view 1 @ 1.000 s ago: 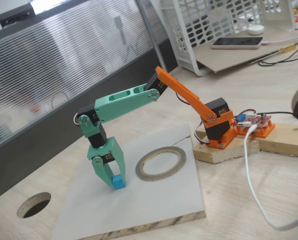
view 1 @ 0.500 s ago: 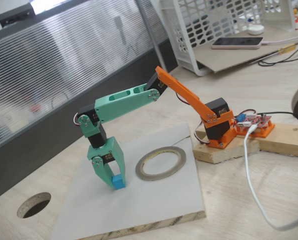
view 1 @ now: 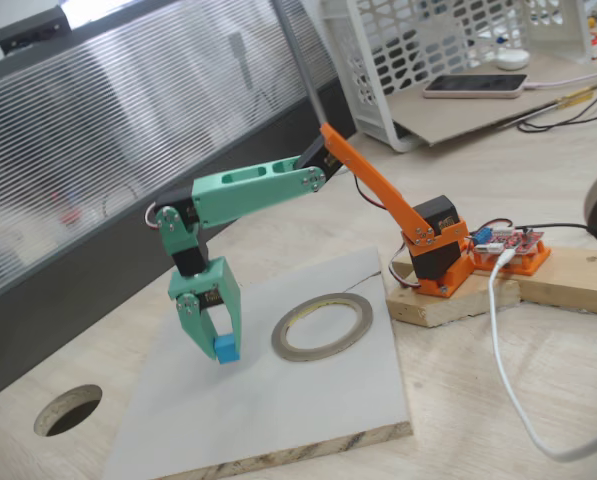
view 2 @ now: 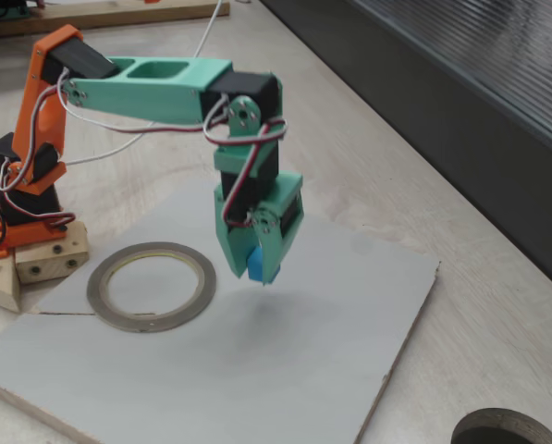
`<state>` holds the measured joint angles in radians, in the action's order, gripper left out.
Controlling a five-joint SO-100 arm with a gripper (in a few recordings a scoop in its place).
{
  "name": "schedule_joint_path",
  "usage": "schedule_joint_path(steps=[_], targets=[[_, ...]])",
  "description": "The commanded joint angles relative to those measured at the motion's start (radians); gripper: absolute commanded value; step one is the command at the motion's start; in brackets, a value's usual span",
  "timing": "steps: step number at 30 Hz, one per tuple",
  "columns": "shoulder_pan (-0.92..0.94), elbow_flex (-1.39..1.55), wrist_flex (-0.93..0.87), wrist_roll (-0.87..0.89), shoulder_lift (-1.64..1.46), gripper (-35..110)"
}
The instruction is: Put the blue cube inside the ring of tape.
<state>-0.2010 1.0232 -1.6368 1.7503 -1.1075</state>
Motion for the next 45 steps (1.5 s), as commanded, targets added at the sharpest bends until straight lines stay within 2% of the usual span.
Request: schedule_joint_path(steps=[1, 13, 26, 45], targets=[[-0.009, -0.018, -0.018, 0.002, -0.104, 17], [0.005, -0.005, -0.018, 0.002, -0.155, 17], [0.282, -0.012, -0.009, 0.009, -0.144, 17], [0.287, 0.0, -0.02, 0.006, -0.158, 17]])
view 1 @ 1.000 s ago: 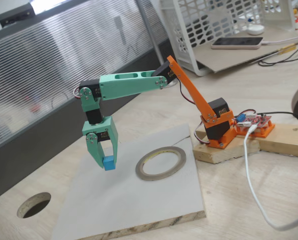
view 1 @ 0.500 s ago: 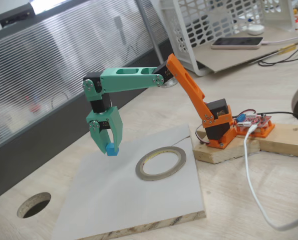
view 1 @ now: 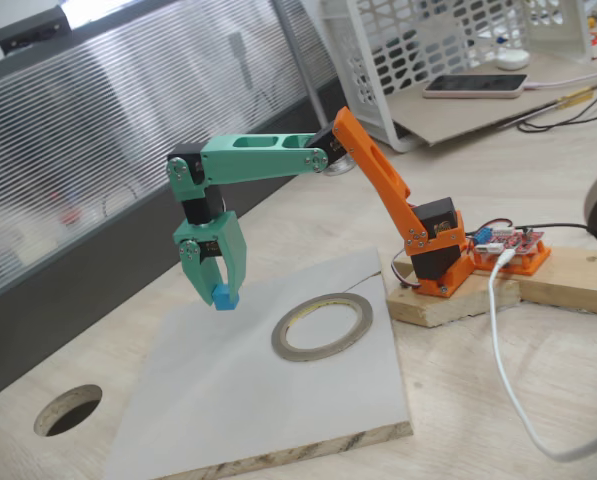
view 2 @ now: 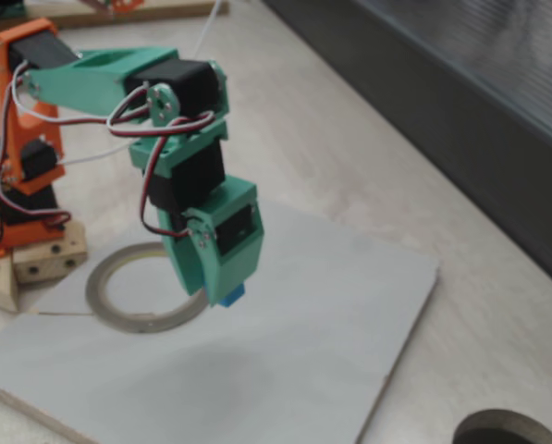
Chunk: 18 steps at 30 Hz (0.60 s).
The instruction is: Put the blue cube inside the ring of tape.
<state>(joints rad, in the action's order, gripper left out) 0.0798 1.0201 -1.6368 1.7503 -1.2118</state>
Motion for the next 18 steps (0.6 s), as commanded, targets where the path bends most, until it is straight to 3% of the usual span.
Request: schedule_joint_path(steps=[1, 18], targets=[[0.006, 0.017, -0.02, 0.005, -0.057, 17], [-0.006, 0.699, -0.009, 0.005, -0.549, 17]])
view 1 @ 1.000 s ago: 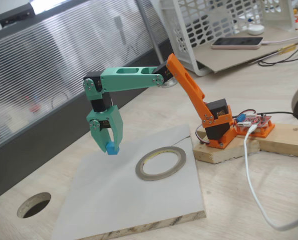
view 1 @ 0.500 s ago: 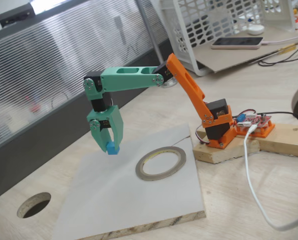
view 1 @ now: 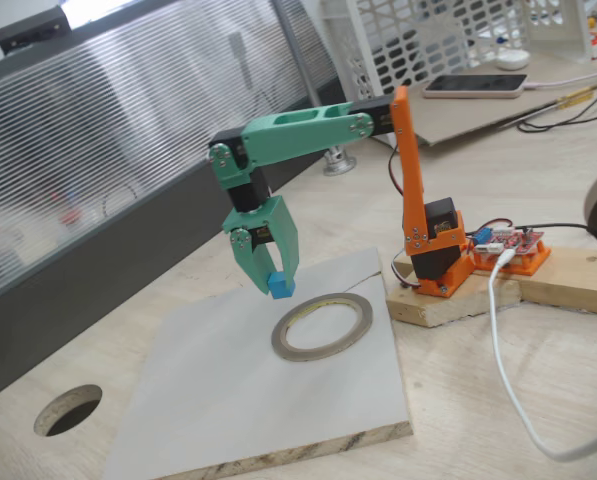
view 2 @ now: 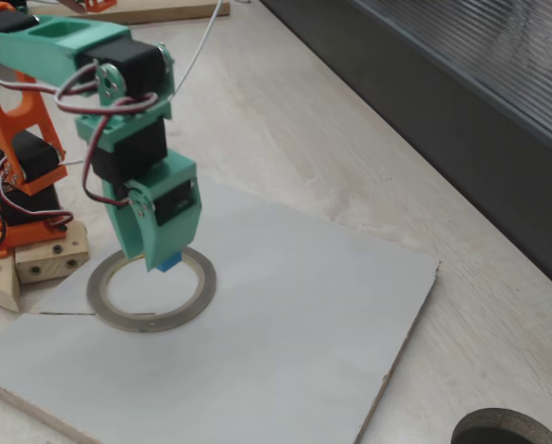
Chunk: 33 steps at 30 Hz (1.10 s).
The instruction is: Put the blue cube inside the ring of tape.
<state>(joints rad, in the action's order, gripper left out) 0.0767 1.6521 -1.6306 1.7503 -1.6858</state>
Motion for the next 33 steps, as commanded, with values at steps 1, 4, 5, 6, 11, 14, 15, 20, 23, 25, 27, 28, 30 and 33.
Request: schedule_joint_path(steps=[1, 4, 5, 6, 11, 14, 15, 20, 23, 25, 27, 28, 30, 33], targets=[[-0.003, 0.094, -0.015, 0.005, -0.086, 17], [-0.003, 0.175, -0.014, 0.005, -0.107, 17], [-0.003, 0.206, -0.014, 0.005, -0.114, 17], [-0.003, 0.235, -0.012, 0.005, -0.118, 17], [-0.005, 0.337, 0.063, 0.005, -0.143, 17], [-0.005, 0.38, 0.172, 0.005, -0.161, 17], [-0.005, 0.396, 0.199, 0.005, -0.164, 17], [-0.005, 0.457, 0.265, 0.005, -0.167, 17], [-0.005, 0.459, 0.267, 0.005, -0.167, 17], [-0.006, 0.459, 0.267, 0.005, -0.167, 17], [-0.006, 0.457, 0.267, 0.005, -0.167, 17], [-0.006, 0.457, 0.267, 0.008, -0.167, 17], [-0.006, 0.457, 0.267, 0.011, -0.167, 17], [-0.006, 0.457, 0.267, 0.011, -0.167, 17]])
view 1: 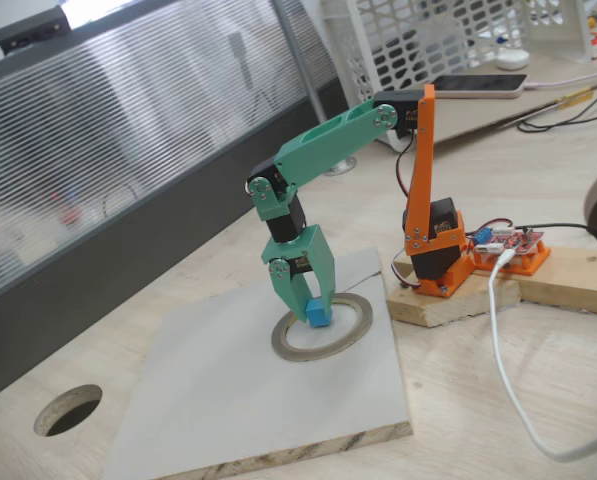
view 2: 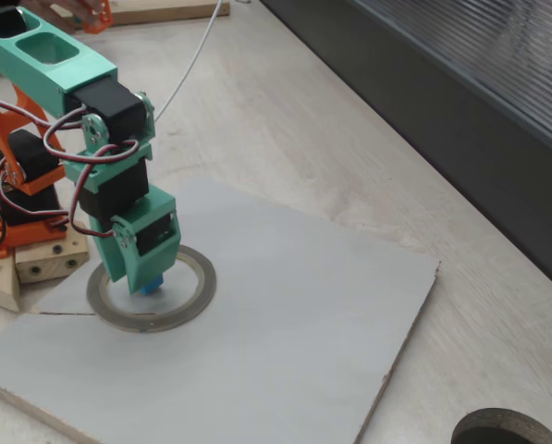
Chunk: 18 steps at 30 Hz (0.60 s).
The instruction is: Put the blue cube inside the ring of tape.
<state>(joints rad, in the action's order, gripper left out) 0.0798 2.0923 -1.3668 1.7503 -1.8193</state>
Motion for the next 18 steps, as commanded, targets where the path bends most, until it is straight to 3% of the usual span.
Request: schedule_joint_path(steps=[1, 18], targets=[[-0.009, 0.018, 0.003, 0.011, -0.034, 17], [-0.008, 0.018, -0.006, 0.011, -0.034, 18]])
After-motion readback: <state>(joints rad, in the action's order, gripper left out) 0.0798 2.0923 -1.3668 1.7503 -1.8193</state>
